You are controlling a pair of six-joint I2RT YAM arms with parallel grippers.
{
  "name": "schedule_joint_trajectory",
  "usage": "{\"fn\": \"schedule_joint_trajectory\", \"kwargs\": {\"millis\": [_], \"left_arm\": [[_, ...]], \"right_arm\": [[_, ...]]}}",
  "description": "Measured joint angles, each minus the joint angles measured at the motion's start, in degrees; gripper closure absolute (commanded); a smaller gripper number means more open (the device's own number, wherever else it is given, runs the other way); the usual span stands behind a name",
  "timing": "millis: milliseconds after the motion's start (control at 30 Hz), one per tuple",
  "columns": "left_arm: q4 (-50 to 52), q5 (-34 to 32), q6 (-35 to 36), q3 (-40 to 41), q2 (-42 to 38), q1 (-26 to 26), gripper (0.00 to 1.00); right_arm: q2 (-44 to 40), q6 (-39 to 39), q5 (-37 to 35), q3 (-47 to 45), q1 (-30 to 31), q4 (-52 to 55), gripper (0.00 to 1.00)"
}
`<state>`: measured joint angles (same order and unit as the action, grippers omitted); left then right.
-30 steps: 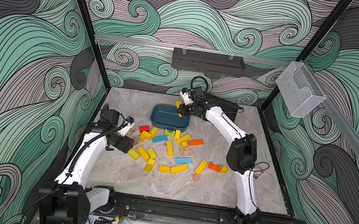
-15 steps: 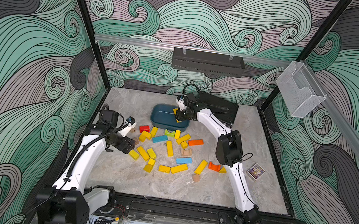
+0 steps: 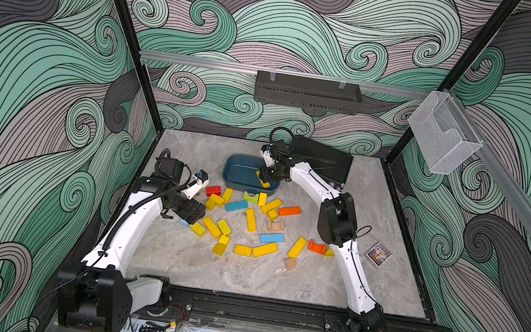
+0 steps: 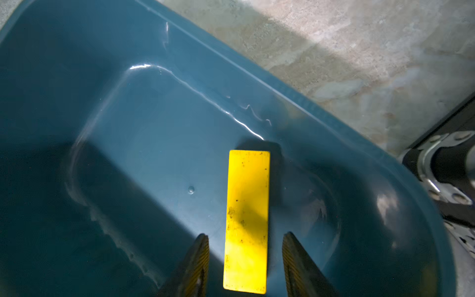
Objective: Pick out the yellow building blocks
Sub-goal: Place the building block in the storage box, then pick up the building block from the center of the board.
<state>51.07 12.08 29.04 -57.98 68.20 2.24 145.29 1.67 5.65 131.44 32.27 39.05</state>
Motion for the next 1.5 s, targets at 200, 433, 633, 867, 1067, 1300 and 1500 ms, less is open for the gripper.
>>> {"fn": "schedule_joint_trajectory", "kwargs": {"millis": [200,433,633,867,1067,1300,1500], "left_arm": [[0.07,-2.38,0.66,-3.3,0.72,11.69,0.07],[-1.42,-3.74,1.84,-3.43,5.7,27.78,0.08],[-5.31,-5.64,2.4,-2.71,12.41,37.77,0.12],[-6.86,-8.02,2.29,-2.51,21.44,42.32,0.19],[-8.24,-9.35,2.03,-0.52,24.11,43.93,0.2],[-11.96,-11.02,0.96,2.1,25.81,45.2,0.25],[-14.88,-13.77,0.09,3.43,27.76,46.16,0.3]], "right_arm": [[-12.31,-0.07,-3.48,-11.21,0.07,2.01,0.49],[-48.57,2.1,-7.8,-38.03,-0.04,0.37,0.48],[-71.89,8.52,-9.29,-63.58,0.0,-1.05,0.5],[-87.23,15.65,-9.7,-80.81,0.04,0.98,0.5],[-93.55,18.6,-9.77,-84.17,0.04,1.53,0.51],[-92.89,19.61,-9.66,-85.22,0.04,1.53,0.51],[-93.22,19.85,-9.7,-85.96,0.04,1.68,0.5]]}}
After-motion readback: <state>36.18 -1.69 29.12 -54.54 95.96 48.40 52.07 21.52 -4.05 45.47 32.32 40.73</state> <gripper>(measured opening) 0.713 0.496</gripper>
